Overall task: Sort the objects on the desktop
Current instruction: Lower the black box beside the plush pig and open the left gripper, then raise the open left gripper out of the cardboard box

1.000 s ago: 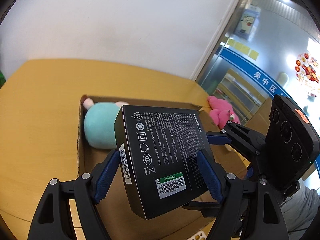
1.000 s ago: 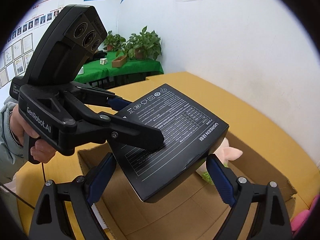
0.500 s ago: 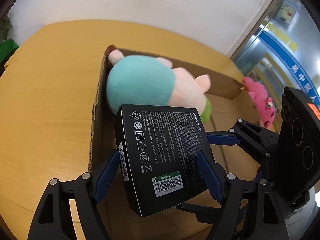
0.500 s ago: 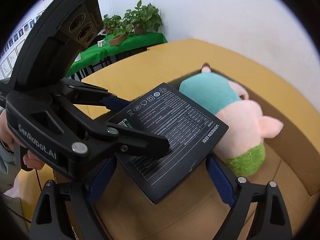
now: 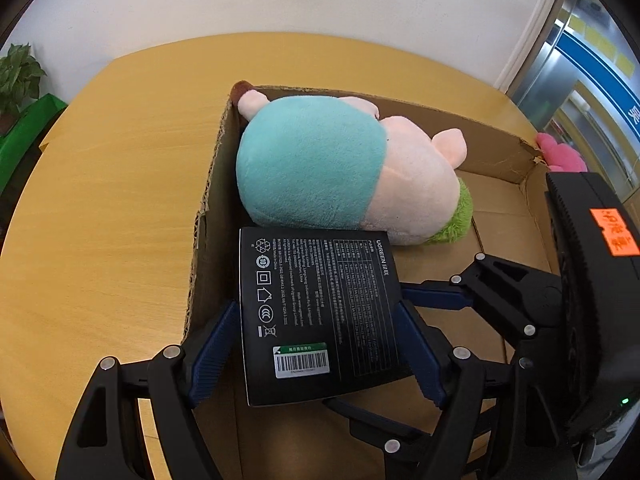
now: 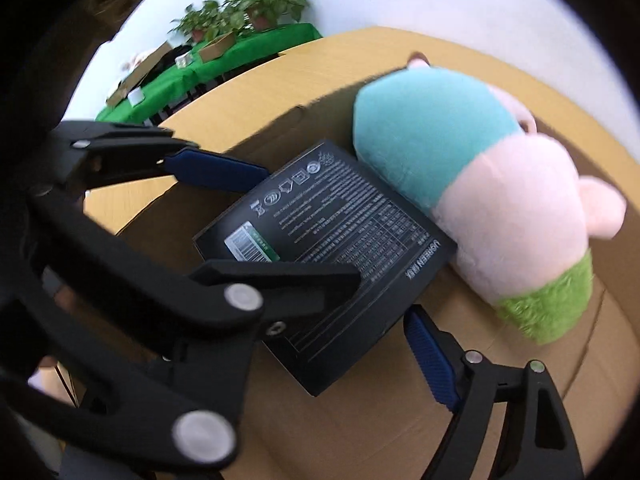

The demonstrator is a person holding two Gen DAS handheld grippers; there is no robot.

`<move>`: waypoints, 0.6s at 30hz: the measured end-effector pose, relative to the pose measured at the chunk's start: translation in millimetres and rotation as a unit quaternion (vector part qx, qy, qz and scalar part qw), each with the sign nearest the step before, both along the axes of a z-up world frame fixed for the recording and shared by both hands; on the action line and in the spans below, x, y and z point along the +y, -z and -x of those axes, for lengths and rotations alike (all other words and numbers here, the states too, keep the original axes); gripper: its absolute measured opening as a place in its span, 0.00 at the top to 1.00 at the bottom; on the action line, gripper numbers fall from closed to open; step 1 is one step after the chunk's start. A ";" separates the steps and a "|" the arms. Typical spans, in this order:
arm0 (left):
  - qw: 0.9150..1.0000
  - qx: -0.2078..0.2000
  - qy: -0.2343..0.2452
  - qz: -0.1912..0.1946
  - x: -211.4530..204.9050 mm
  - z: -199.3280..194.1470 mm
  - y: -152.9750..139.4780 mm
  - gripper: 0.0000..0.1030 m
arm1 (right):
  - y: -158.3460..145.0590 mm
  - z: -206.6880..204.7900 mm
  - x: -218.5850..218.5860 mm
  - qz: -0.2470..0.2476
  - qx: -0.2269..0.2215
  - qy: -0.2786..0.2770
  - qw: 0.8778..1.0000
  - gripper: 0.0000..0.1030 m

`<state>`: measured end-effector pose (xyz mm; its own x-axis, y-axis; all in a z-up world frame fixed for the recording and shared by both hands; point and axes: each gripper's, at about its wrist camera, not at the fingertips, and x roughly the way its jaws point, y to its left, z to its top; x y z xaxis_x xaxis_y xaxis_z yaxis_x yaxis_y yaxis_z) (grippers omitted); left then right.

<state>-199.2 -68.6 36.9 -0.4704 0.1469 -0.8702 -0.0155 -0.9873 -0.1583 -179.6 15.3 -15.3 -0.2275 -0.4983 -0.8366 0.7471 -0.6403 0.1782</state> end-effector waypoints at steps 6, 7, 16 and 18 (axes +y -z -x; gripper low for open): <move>0.999 0.045 -0.018 -0.003 -13.2 -22.6 -28.5 0.20 | -13.9 -3.7 13.2 0.037 -0.003 -0.004 0.999 0.19; 0.998 0.053 -0.020 -0.005 -16.3 -28.2 -33.8 0.20 | -17.5 -2.2 13.7 0.033 0.001 -0.002 0.999 0.19; 0.989 0.149 -0.002 0.011 -6.6 -75.2 -73.5 0.18 | -69.5 -39.9 61.0 -0.004 0.088 0.057 0.994 0.18; 0.985 0.170 0.006 0.019 9.6 -86.9 -78.8 0.17 | -81.5 -58.6 71.1 0.000 0.117 0.080 0.990 0.18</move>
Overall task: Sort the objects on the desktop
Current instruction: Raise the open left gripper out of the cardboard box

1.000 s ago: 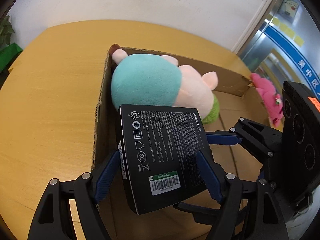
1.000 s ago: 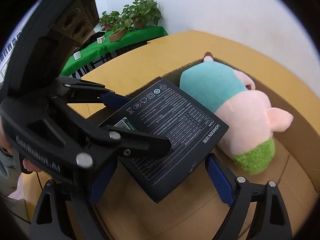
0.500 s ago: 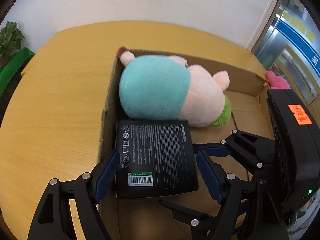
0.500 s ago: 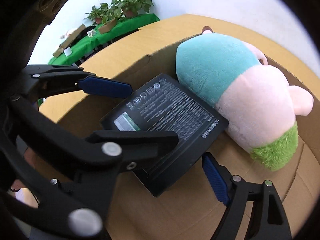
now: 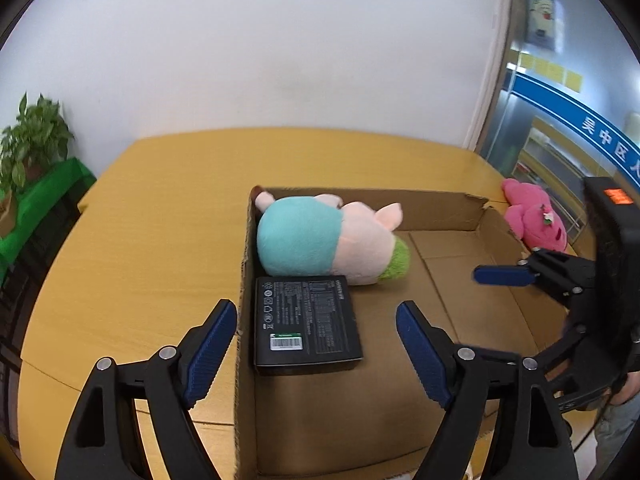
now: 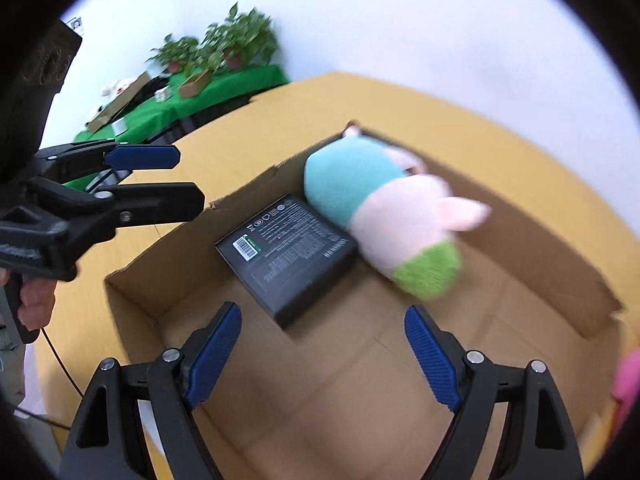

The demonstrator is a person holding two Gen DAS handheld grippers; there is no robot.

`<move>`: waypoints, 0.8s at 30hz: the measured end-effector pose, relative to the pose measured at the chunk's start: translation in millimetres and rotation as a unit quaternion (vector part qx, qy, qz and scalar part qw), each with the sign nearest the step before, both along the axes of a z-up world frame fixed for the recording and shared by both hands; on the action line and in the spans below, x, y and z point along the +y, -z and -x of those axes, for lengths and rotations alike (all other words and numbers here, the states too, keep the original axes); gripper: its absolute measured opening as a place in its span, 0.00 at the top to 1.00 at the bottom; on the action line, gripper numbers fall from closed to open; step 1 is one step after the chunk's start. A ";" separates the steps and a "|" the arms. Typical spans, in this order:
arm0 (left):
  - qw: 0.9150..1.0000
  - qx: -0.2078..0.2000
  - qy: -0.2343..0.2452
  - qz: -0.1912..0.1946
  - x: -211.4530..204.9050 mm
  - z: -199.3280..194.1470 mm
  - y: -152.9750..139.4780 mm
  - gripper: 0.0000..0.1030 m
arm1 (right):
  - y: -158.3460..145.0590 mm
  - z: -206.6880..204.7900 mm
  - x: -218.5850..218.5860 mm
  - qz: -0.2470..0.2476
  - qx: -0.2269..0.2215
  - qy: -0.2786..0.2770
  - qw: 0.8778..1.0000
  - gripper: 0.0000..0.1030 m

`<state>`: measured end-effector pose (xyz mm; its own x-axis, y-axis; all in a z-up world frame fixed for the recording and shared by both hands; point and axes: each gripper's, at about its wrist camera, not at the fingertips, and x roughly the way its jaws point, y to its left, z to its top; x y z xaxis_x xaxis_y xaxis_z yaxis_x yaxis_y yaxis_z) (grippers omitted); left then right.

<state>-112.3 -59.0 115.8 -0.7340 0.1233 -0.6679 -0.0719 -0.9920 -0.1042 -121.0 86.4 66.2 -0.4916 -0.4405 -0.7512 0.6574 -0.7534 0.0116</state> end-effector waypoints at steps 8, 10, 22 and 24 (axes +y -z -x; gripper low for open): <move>0.997 0.060 0.038 -0.002 51.9 -50.5 -0.2 0.17 | -21.5 -69.2 61.8 0.059 0.068 0.158 0.983 0.19; 0.997 0.071 0.038 -0.003 61.8 -58.0 1.3 0.19 | -19.5 -80.5 67.5 0.051 0.081 0.187 0.978 0.30; 0.996 0.070 0.043 0.015 105.6 -82.6 -1.3 0.08 | -17.7 -110.5 98.7 0.047 0.066 0.248 0.965 0.24; 0.996 0.081 0.039 0.006 103.7 -87.6 -3.2 0.09 | -20.5 -112.2 100.3 0.060 0.061 0.247 0.965 0.24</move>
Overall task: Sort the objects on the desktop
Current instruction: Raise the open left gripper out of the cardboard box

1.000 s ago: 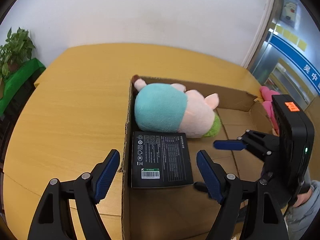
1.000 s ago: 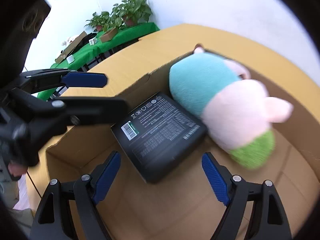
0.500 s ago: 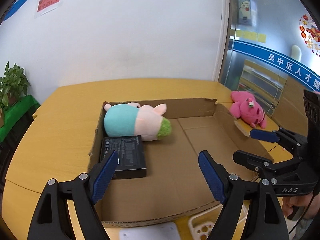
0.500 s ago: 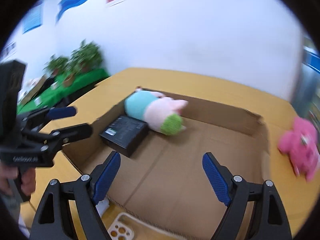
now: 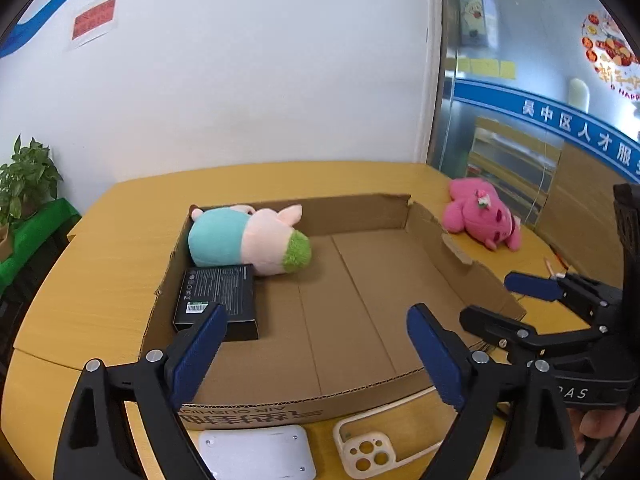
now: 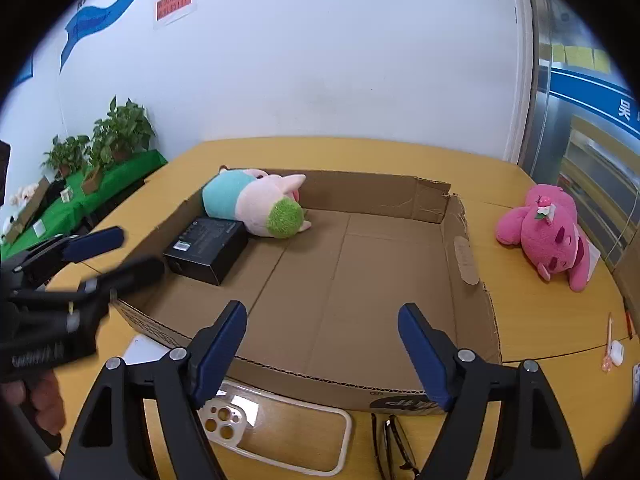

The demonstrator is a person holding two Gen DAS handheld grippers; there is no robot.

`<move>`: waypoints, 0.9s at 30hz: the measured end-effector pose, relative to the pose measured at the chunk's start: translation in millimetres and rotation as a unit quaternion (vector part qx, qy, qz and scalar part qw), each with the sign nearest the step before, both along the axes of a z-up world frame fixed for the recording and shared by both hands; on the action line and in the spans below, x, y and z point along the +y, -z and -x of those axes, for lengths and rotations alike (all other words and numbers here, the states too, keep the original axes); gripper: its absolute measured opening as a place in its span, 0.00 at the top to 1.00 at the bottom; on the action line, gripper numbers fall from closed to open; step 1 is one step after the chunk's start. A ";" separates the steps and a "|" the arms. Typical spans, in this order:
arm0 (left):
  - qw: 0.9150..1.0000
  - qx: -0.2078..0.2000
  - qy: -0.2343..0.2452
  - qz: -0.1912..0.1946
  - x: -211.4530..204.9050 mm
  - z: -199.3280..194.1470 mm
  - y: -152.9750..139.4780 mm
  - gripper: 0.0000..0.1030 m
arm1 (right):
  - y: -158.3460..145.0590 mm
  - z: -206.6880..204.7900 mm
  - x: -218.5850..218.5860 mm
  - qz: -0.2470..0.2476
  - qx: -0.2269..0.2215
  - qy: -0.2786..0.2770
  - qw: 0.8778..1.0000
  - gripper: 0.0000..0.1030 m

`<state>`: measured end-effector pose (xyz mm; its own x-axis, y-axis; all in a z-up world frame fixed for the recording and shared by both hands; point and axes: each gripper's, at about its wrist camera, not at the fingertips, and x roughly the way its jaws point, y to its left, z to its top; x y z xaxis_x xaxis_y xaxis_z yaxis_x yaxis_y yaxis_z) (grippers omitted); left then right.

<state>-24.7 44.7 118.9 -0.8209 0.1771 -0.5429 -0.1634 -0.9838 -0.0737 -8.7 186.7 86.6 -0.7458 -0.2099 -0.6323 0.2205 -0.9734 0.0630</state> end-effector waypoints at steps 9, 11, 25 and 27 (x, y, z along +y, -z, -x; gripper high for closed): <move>1.000 -0.017 -0.019 -0.016 -9.4 -7.6 7.4 0.09 | -1.6 -11.7 -3.3 -0.003 0.003 -0.008 1.000 0.24; 1.000 -0.018 -0.020 -0.016 -9.6 -10.4 8.2 0.09 | -1.3 -13.7 -4.1 -0.003 0.003 -0.010 1.000 0.23; 1.000 -0.013 -0.017 -0.015 -0.6 -16.1 2.9 0.09 | -10.4 -26.9 4.9 -0.006 0.024 0.000 1.000 0.23; 1.000 -0.013 -0.014 -0.012 1.2 -16.9 3.3 0.09 | -9.1 -27.0 8.0 -0.003 0.021 0.002 1.000 0.23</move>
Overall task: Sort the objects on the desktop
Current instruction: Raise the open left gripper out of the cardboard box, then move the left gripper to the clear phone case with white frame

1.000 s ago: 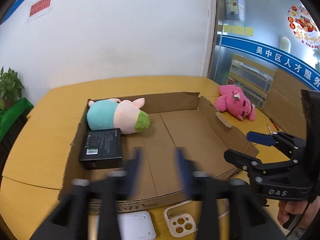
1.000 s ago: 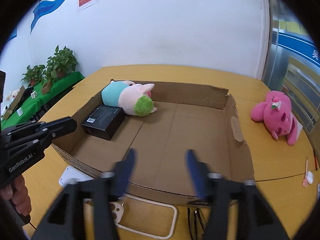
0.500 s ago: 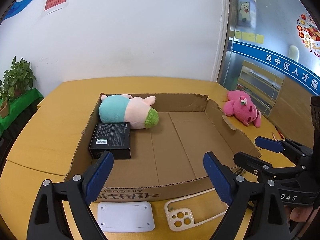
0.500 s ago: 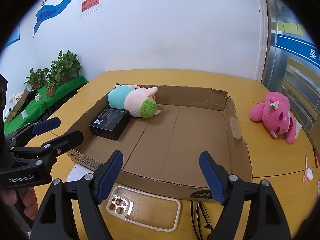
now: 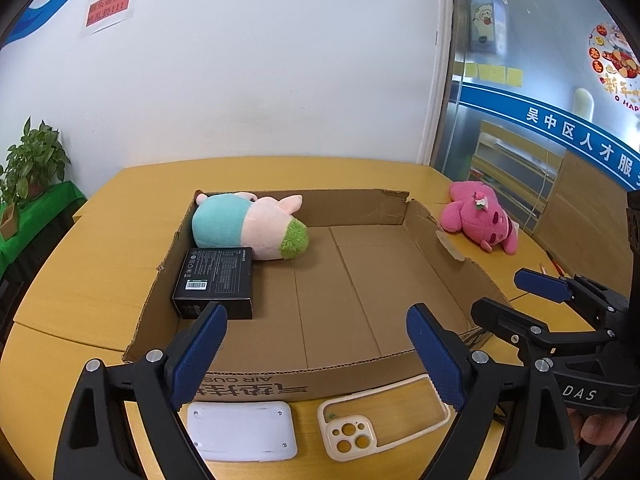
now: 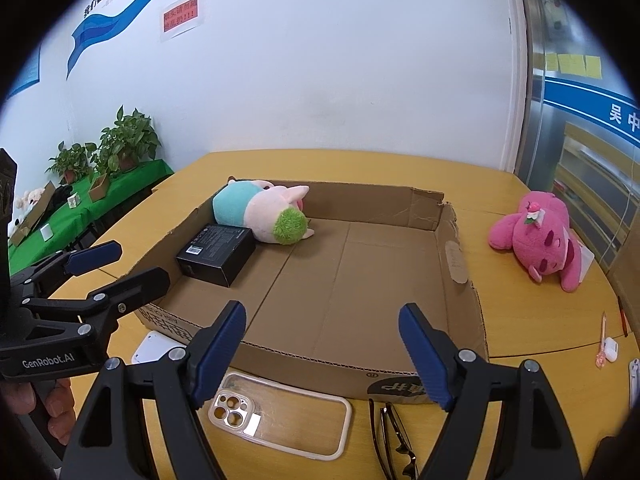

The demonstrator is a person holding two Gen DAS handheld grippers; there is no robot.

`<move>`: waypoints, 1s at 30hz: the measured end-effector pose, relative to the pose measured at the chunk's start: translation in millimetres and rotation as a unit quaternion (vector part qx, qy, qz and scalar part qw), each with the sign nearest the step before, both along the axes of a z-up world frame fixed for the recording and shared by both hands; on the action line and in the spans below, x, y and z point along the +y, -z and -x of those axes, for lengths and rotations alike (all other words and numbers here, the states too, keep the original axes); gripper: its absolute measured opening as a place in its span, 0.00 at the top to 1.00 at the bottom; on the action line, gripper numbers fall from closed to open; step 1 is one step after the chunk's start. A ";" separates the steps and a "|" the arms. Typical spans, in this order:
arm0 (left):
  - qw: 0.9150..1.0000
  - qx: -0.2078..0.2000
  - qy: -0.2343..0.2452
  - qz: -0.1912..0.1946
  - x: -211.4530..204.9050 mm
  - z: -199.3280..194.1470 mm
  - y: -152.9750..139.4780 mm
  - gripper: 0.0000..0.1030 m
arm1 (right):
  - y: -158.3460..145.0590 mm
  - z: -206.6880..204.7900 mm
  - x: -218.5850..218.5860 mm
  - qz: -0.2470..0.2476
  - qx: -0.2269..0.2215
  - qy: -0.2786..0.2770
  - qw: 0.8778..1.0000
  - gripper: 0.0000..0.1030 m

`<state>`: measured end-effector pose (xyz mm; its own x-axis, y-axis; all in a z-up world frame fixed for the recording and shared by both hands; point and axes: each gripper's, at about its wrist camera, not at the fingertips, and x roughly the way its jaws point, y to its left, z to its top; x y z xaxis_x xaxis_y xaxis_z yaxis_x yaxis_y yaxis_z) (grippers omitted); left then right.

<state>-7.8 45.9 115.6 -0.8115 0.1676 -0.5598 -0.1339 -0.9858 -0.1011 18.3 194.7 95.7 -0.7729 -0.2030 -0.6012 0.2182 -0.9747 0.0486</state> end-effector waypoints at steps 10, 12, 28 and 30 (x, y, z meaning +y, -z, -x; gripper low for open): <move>1.000 -0.016 0.014 0.001 0.9 -2.0 8.7 0.09 | 0.9 -8.0 22.0 0.016 0.007 0.007 1.000 0.23; 1.000 -0.023 0.016 -0.001 -1.0 -3.8 12.8 0.09 | 1.9 -10.6 28.1 0.020 0.008 0.004 1.000 0.23; 0.977 -0.154 0.122 -0.079 -0.9 -23.3 92.5 0.09 | 115.3 -2.6 14.2 0.104 -0.189 -0.096 0.972 0.23; 0.972 -0.169 0.129 -0.100 0.3 -18.1 102.5 0.09 | 126.8 3.2 15.1 0.103 -0.203 -0.093 0.969 0.23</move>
<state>10.3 46.3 13.1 -0.5035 0.4738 -0.7225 -0.2992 -0.8801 -0.3687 15.0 209.8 -31.1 -0.4190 -0.4636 -0.7808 0.3108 -0.8811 0.3564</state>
